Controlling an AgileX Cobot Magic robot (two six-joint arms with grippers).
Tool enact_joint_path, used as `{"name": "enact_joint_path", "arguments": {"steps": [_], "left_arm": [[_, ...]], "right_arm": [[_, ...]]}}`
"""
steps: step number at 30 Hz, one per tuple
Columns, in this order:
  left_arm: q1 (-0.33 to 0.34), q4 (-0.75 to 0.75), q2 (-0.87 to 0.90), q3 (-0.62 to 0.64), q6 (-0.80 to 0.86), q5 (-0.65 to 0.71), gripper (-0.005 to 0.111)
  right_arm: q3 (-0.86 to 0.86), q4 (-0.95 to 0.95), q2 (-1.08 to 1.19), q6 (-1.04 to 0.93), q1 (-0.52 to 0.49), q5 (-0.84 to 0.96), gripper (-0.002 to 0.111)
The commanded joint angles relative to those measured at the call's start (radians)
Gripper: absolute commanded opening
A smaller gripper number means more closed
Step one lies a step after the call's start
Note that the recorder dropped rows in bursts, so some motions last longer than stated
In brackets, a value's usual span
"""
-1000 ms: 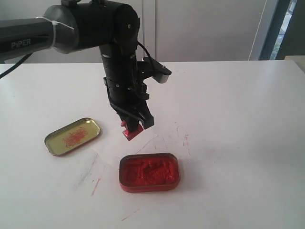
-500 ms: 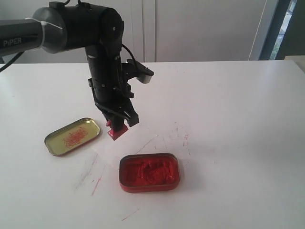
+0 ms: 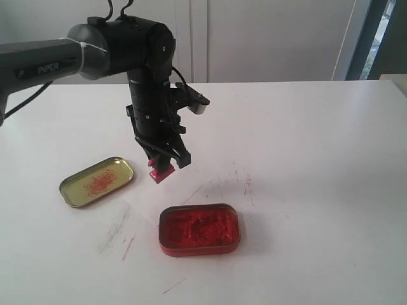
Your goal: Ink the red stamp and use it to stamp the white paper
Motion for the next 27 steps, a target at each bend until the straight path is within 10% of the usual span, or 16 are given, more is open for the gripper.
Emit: {"name": "enact_joint_path", "arguments": {"steps": [1,27], "left_arm": [[0.002,-0.005,0.050,-0.068,-0.007,0.095,0.000],[-0.008,-0.005,0.055,-0.076,-0.045,0.095,0.000]], "right_arm": [[0.005,0.000,-0.004,0.001,-0.001,-0.013,0.000],[0.005,0.000,-0.004,0.001,-0.001,-0.013,0.000]]}}
